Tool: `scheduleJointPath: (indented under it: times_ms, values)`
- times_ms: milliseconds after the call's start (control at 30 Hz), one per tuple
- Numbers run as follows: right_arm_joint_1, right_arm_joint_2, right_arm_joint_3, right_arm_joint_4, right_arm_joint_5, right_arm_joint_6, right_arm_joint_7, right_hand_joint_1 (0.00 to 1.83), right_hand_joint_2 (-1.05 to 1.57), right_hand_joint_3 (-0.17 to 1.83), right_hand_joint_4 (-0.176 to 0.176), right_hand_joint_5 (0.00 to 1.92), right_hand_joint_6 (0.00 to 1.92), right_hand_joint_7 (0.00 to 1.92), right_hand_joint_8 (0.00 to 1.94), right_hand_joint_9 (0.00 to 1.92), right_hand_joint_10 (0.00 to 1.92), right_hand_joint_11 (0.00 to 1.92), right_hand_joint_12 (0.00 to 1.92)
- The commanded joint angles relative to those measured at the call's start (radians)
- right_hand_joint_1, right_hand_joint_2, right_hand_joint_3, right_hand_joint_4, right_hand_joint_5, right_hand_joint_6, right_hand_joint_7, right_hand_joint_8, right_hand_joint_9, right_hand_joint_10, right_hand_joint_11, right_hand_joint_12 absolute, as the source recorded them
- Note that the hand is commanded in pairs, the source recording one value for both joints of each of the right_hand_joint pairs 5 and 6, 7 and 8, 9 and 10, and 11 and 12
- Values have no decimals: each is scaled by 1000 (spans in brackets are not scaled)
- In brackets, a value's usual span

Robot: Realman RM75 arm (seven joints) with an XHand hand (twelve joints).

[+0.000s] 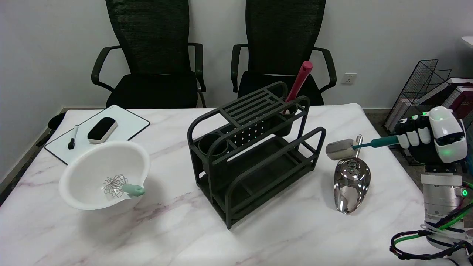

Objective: Place the blue sponge bottle brush into the kitchen storage rack.

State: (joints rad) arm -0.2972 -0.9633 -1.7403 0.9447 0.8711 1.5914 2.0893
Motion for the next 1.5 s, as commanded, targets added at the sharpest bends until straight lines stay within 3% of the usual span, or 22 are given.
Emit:
scheduleJointPath:
  times_ms: [33, 367, 467, 600, 867, 1000, 1100, 1267, 1500]
  values:
    - [13, 5, 2, -119, -7, 20, 124, 939, 1571, 639, 0, 1920, 1920, 1920, 1920, 1920, 1920, 1920, 1920]
    - [4, 9, 28, -104, -30, 53, 167, 935, 1571, 676, 0, 1920, 1920, 1920, 1920, 1920, 1920, 1920, 1920]
    - [-17, 18, 30, -53, -49, 89, 187, 899, 1571, 844, 0, 1920, 1920, 1920, 1920, 1920, 1920, 1920, 1920]
    - [-89, 34, 101, 119, -75, 75, 173, 883, 1571, 899, 0, 1920, 1920, 1920, 1920, 1920, 1920, 1920, 1920]
    - [-127, 42, 359, 406, -249, -186, 173, 883, 1571, 911, 0, 1920, 1920, 1920, 1920, 1920, 1920, 1920, 1920]
    - [-187, 38, 445, 516, -345, -294, 173, 883, 1571, 1090, 0, 1920, 1920, 1920, 1920, 1920, 1920, 1920, 1920]
    - [-236, 10, 440, 620, -341, -410, 112, 880, 1543, 1189, 0, 1920, 1920, 1920, 1920, 1920, 1920, 1920, 1920]
    - [-276, -19, 398, 789, -336, -583, 39, 874, 1569, 1141, 0, 1920, 1920, 1920, 1920, 1920, 1920, 1920, 1920]
    - [-98, 86, 315, 913, -371, -861, 28, 886, 1571, 1004, 0, 1920, 1920, 1920, 1920, 1920, 1920, 1920, 1920]
